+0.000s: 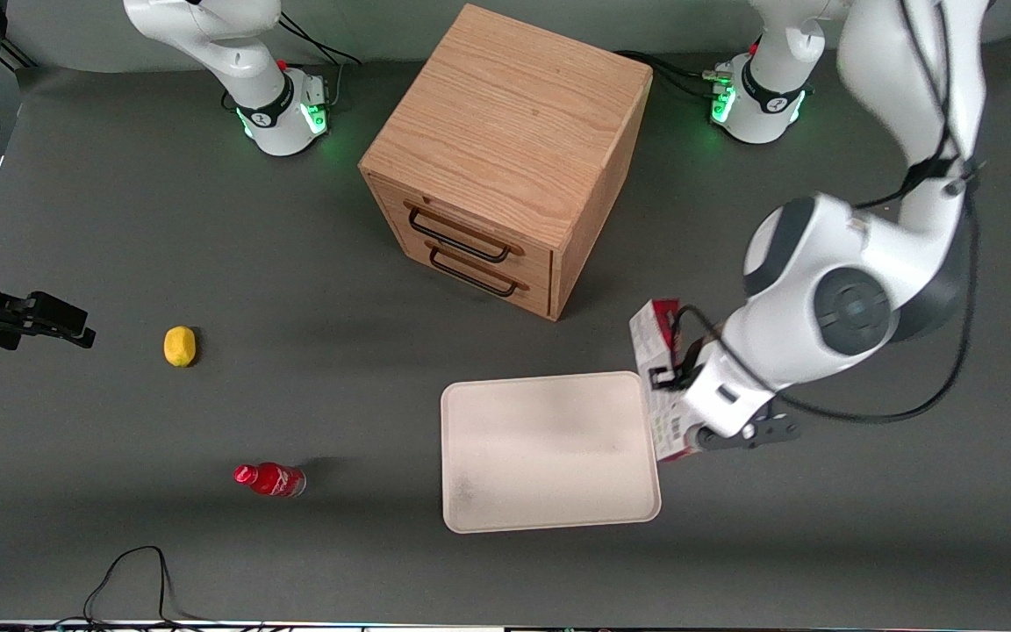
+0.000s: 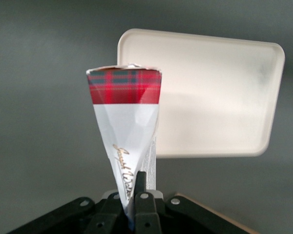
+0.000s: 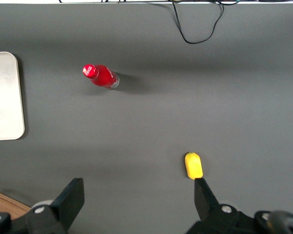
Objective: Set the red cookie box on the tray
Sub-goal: 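Carry the cookie box with the left gripper over the white tray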
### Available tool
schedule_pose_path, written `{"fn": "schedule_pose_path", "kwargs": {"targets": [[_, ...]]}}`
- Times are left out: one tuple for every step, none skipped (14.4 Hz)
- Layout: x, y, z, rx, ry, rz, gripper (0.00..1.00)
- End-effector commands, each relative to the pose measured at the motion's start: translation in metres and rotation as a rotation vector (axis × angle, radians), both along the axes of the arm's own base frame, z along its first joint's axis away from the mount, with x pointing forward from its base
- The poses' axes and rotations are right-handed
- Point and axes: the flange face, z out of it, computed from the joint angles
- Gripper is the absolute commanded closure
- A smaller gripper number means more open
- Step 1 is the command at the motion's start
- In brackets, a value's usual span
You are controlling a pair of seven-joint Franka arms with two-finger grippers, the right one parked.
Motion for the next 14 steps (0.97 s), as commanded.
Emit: {"fn": "schedule_pose_path", "kwargs": {"targets": [[0.023, -0.024, -0.056, 0.020, -0.056, -0.003, 1.00], [0.026, -0.025, -0.078, 0.047, -0.060, -0.013, 1.00], [0.030, -0.021, -0.095, 0.062, -0.066, -0.008, 1.00], [0.031, -0.023, -0.111, 0.068, -0.061, -0.011, 1.00], [0.034, -0.020, -0.125, 0.072, -0.063, -0.004, 1.00], [0.034, -0.020, -0.137, 0.072, -0.062, 0.015, 1.00], [0.032, -0.024, -0.145, 0.074, -0.053, 0.046, 1.00], [0.029, -0.029, -0.151, 0.077, -0.049, 0.048, 1.00], [0.025, -0.034, -0.158, 0.083, -0.038, 0.046, 1.00], [0.022, -0.036, -0.162, 0.094, -0.037, 0.043, 1.00], [0.021, -0.036, -0.163, 0.114, -0.048, 0.031, 0.84], [0.018, -0.036, -0.169, 0.141, -0.055, 0.010, 0.07], [0.018, -0.038, -0.168, 0.139, -0.078, 0.005, 0.00], [0.018, -0.039, -0.169, 0.133, -0.088, 0.004, 0.00]]}}
